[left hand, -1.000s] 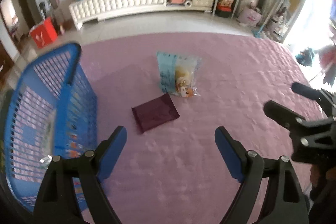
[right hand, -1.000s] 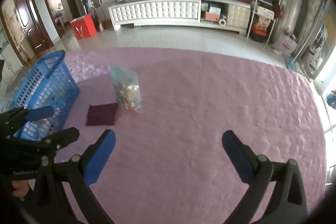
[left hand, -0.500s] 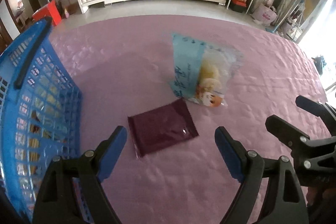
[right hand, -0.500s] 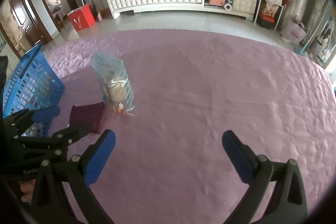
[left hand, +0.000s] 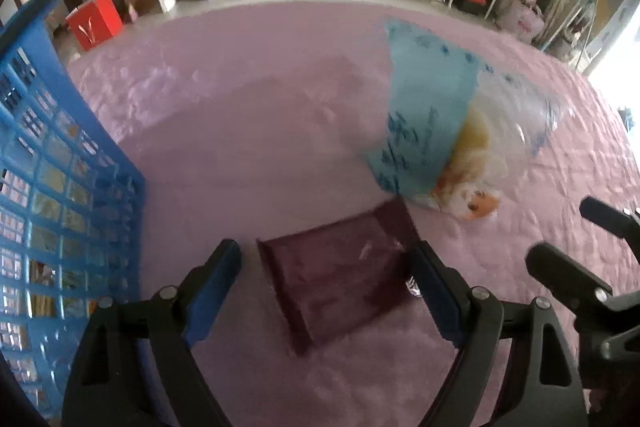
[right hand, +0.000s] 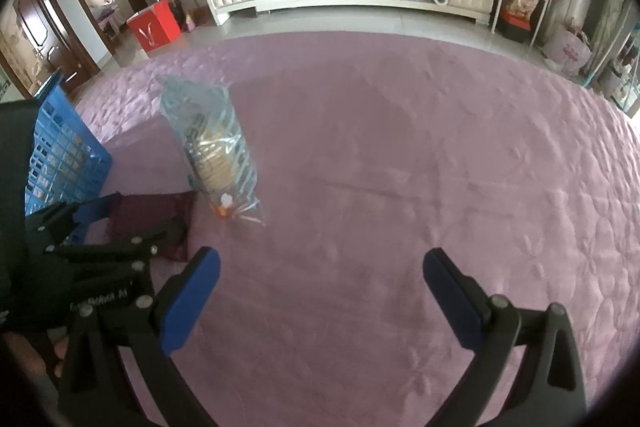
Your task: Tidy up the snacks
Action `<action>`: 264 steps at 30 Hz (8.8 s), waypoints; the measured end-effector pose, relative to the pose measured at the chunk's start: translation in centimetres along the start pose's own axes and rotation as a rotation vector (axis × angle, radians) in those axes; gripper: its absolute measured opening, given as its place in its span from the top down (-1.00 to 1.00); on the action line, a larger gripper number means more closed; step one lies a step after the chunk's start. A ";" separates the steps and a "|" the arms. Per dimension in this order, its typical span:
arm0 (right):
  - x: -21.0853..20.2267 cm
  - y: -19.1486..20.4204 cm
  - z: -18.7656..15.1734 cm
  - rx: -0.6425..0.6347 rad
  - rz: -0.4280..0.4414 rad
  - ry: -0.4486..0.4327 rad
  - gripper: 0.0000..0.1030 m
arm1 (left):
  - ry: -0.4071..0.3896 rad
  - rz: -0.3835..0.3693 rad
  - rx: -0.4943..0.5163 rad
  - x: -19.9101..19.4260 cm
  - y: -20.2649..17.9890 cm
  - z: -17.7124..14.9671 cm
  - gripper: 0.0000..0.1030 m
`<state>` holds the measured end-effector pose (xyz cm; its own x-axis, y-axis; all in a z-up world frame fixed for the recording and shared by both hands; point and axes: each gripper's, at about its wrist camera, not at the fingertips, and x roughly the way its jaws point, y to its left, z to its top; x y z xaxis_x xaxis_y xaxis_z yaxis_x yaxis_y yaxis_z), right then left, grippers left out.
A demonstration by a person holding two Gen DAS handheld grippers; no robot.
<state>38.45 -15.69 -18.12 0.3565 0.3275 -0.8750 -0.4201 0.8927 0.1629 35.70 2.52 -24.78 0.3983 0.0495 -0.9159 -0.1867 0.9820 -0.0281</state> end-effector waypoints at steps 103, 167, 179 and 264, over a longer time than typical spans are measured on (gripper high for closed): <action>-14.4 25.8 -0.2 -0.379 0.161 -0.218 0.21 | -0.345 0.026 0.000 -24.4 19.3 -8.3 -0.08; -9.0 29.3 -3.6 -0.524 0.066 -0.020 -0.51 | -0.357 0.004 -0.061 -23.5 26.3 -11.7 -0.51; -19.3 24.5 -5.9 -0.394 -0.008 -0.254 -0.52 | -0.507 -0.014 0.014 -29.5 21.3 -14.4 -0.51; -35.7 19.4 -15.2 -0.145 -0.052 -0.567 -1.00 | -0.677 -0.093 0.153 -43.4 8.4 -23.1 -0.99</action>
<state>4.88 -14.74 9.37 0.7539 0.4342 -0.4931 -0.4853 0.8739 0.0275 -3.93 4.36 5.52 0.8877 0.0174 -0.4601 -0.0155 0.9998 0.0079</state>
